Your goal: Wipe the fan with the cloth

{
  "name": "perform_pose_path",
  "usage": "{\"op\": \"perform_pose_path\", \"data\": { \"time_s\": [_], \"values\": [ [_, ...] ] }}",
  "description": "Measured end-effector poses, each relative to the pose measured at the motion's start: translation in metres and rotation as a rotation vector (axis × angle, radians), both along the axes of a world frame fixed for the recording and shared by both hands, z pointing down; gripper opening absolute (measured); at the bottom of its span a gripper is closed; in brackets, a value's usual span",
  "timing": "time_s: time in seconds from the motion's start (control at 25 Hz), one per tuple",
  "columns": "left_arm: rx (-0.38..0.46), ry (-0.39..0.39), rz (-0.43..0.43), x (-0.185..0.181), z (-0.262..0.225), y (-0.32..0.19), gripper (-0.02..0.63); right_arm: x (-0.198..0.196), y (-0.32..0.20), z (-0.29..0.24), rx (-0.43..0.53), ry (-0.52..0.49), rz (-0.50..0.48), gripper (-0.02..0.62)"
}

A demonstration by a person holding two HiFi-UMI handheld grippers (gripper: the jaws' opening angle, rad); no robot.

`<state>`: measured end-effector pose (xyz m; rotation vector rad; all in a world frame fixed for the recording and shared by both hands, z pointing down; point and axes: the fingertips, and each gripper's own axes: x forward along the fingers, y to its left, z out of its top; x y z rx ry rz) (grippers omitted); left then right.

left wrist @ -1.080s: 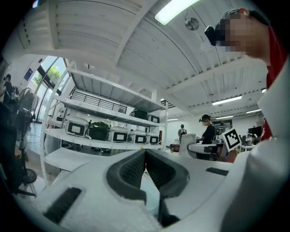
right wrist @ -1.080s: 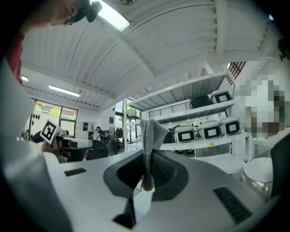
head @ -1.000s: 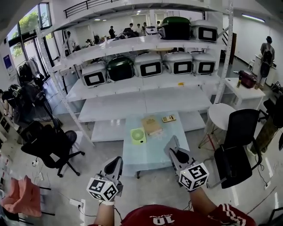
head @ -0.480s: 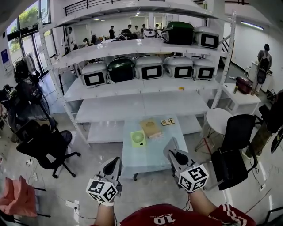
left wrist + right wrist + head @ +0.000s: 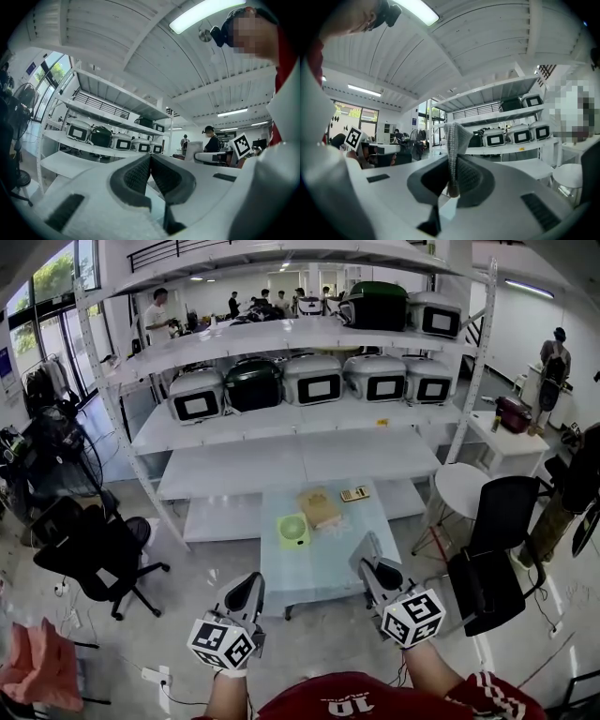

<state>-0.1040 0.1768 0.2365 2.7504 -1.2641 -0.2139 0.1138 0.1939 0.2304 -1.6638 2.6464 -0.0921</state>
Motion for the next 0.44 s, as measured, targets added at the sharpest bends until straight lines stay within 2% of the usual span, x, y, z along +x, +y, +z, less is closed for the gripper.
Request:
{"op": "perform_pose_path", "data": {
  "time_s": [0.44],
  "values": [
    [0.000,0.009,0.034,0.0090,-0.0018,0.0087,0.003,-0.0002,0.0095,-0.0015,0.002,0.008,0.018,0.018]
  ]
}}
